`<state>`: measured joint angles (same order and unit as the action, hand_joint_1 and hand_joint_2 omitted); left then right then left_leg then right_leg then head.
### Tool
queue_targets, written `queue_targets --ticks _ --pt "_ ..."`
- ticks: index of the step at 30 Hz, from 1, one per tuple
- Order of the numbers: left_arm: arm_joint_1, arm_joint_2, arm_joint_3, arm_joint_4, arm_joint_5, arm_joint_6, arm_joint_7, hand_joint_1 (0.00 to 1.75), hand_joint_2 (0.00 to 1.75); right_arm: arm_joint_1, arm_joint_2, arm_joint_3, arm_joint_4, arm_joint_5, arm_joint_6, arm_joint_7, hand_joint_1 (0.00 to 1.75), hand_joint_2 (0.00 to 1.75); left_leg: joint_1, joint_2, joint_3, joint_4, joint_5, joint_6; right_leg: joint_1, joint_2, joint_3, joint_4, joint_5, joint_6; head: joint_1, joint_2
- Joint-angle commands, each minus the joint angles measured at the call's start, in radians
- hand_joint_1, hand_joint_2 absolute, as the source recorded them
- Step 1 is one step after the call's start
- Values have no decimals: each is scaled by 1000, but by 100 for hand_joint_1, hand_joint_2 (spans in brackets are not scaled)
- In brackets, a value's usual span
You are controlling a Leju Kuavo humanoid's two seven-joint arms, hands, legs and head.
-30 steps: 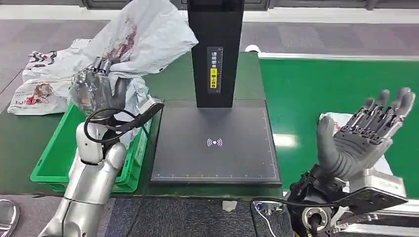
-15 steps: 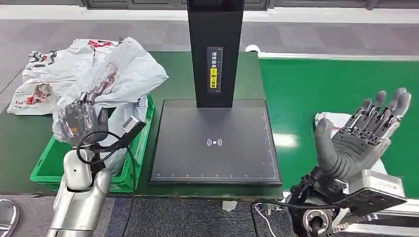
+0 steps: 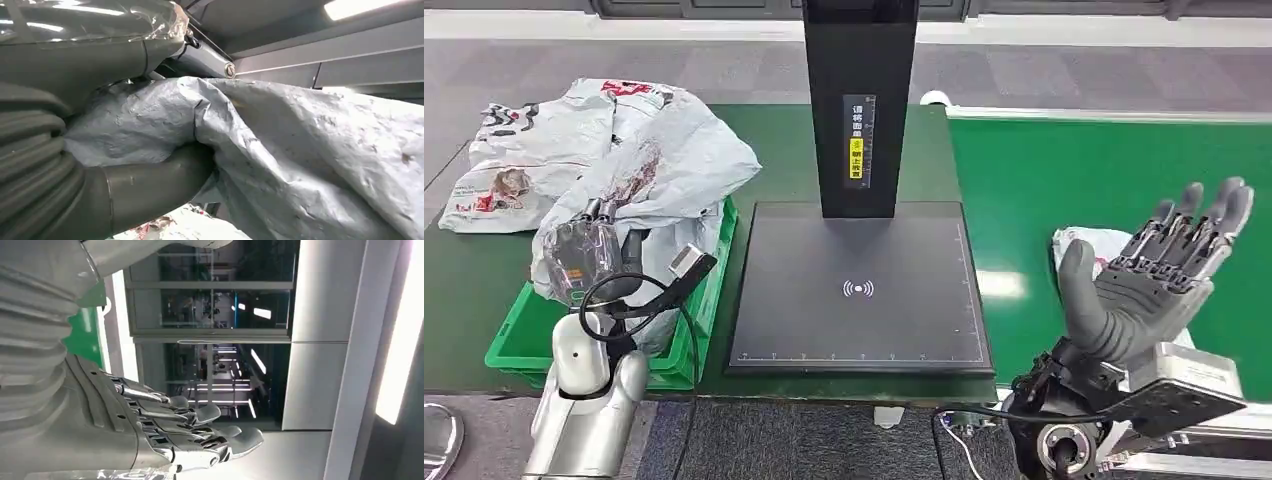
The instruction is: Moved the parcel from conveyor to table for the left to box.
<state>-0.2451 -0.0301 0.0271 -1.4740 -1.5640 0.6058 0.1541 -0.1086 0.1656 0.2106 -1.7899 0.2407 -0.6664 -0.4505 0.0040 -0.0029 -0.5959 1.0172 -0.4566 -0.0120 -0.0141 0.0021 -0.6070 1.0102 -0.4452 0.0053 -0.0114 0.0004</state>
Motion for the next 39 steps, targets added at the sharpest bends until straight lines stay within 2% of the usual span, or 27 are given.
queue_targets --ticks 1,5,10,11,20,39 --pt "-14 -7 37 21 -4 -7 3 175 175 -14 -23 -35 17 -4 1 2 0 175 0 0 1 -1 0 0 0 0 2 -1 0 0 0 0" --pt "21 -3 37 24 -7 -44 46 175 175 -11 -16 -37 9 6 11 7 0 175 0 1 2 -2 0 0 0 1 2 -2 0 0 0 0" --pt "9 -34 58 67 0 -77 53 173 175 -10 -11 -46 -6 22 8 17 0 175 0 0 2 -1 0 0 1 -1 3 -2 0 0 0 0" --pt "8 -37 60 73 5 -73 51 0 175 -7 -10 -46 -8 24 9 19 0 175 1 -1 3 -2 0 0 1 -2 4 -3 0 0 0 0" --pt "-34 -25 14 156 -7 -123 63 0 175 -24 -4 -56 13 30 40 30 0 175 0 -2 1 -1 1 0 0 -2 2 -1 0 0 0 0" --pt "-32 -26 -5 157 69 -126 41 0 175 -33 0 -62 34 32 48 27 0 175 0 -1 1 0 0 0 1 -1 1 -1 0 0 0 0"
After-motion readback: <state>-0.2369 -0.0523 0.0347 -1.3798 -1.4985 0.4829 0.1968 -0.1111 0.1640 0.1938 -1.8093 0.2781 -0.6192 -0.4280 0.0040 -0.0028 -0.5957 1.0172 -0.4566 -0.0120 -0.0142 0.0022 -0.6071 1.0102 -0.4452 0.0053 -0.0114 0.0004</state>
